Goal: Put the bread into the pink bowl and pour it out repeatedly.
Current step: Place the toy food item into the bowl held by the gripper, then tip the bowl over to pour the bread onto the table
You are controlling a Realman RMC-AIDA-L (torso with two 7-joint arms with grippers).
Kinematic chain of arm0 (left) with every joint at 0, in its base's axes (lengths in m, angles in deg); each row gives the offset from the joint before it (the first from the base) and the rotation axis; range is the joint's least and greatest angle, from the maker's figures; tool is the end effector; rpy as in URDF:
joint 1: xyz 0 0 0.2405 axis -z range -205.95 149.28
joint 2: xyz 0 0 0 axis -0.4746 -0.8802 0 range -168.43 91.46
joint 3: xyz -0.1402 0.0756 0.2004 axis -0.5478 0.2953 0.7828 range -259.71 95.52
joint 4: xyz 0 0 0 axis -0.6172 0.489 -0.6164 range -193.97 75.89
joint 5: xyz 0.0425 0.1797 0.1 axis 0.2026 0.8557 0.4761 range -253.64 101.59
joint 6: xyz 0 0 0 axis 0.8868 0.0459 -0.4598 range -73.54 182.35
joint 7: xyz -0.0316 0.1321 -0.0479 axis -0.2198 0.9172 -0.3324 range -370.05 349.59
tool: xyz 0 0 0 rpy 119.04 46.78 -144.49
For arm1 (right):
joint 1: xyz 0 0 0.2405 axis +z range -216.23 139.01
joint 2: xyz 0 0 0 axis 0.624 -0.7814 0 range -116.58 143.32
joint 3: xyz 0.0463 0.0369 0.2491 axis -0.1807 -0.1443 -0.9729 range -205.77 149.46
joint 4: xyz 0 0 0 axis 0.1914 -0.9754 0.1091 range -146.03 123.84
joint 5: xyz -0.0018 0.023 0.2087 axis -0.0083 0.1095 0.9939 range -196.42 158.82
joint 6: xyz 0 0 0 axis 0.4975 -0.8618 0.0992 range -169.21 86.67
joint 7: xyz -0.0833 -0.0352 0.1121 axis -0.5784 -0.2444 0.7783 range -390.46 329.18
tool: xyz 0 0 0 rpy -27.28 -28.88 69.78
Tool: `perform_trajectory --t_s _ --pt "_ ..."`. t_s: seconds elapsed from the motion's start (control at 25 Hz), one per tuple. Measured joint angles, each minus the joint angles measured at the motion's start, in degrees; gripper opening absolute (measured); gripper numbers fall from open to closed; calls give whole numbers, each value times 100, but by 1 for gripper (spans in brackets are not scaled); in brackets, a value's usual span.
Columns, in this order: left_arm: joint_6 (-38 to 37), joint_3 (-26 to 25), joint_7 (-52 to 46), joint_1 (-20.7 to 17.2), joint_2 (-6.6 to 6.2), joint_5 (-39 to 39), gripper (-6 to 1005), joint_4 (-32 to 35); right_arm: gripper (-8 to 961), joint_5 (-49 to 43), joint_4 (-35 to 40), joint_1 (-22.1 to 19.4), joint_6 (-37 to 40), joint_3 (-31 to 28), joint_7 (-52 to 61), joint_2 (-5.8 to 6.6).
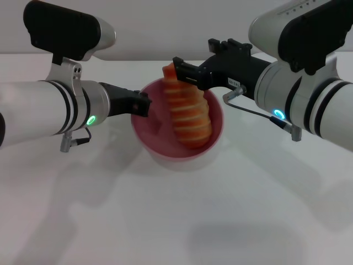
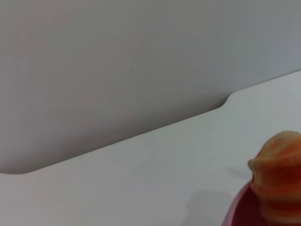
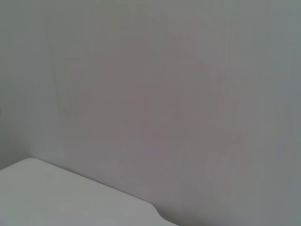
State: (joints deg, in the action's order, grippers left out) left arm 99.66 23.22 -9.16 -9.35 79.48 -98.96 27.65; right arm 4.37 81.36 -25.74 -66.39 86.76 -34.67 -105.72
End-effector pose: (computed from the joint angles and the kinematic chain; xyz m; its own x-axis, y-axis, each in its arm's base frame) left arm -0.1622 0.3562 -0.0373 0.7462 0.5768 0.3325 0.6356 -0.4685 -0.6136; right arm 0.1079 0.3328 -0.0493 0.8032 -0.3015 -0.5138 -0.5820 -0.5812 -0.5688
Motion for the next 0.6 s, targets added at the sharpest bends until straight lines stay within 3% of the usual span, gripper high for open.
perform_trajectory --t_s 0.2,0.28,0.48,0.6 --pt "-41 -47 8 5 -1 19 50 -17 835 2 56 -16 87 52 7 1" --pt "-129 -58 86 6 -1 63 50 -68 836 -95 264 -152 132 -25 3 -4" --pt "-458 -65 693 -43 -9 141 50 -200 839 -1428 1406 -1146 230 -730 239 -62" --pt "-485 -60 1024 -46 -9 353 50 -112 839 -1876 1727 -1635 213 -1275 668 -64"
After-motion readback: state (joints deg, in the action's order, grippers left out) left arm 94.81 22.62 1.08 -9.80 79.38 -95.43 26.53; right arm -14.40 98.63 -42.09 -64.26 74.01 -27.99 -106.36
